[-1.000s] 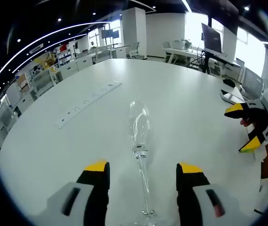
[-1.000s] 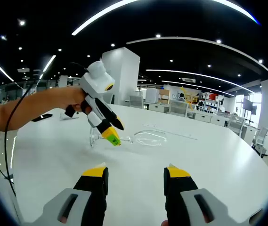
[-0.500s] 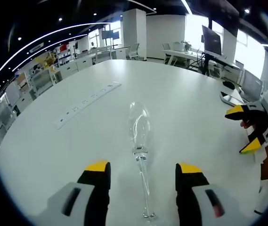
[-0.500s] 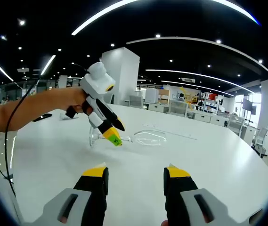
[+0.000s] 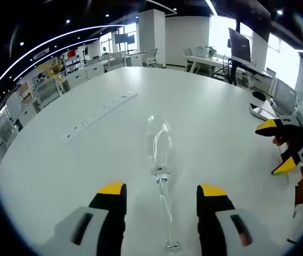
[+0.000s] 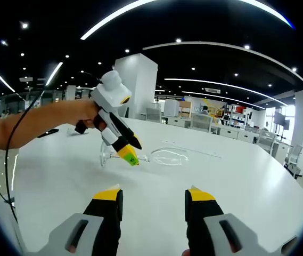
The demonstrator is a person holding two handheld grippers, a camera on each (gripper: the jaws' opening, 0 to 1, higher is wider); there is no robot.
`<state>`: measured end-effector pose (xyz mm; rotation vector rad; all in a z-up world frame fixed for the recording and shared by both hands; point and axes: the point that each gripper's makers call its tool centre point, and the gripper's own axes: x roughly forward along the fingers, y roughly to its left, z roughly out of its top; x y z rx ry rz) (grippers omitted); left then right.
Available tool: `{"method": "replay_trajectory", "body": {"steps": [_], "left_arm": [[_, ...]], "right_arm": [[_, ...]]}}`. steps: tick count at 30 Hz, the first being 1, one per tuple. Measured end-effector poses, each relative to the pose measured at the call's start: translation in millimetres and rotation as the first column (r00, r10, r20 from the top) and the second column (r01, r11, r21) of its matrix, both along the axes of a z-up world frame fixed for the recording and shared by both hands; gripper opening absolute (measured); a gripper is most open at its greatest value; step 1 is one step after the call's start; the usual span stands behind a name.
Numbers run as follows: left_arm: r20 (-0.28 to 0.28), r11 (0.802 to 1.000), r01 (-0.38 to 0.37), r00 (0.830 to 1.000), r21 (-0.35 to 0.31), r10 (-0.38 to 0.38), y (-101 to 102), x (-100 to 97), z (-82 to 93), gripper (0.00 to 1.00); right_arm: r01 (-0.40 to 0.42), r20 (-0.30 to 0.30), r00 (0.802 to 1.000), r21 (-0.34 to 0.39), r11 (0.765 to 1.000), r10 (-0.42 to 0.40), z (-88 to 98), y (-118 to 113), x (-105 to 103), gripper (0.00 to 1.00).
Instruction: Stand the stemmed glass upright on the table place it in front of you
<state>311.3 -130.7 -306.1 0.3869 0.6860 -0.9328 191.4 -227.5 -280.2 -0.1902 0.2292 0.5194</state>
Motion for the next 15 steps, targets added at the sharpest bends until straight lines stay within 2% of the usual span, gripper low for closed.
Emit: {"method": "replay_trajectory", "body": {"steps": [15], "left_arm": [[-0.007,1.0,-0.003,1.0,0.011,0.003,-1.6,1.5,-3.2,0.51]], "right_arm": [[-0.002,-0.001,1.0,0.001,1.0,0.002,-0.8,1.5,-0.8,0.49]]}}
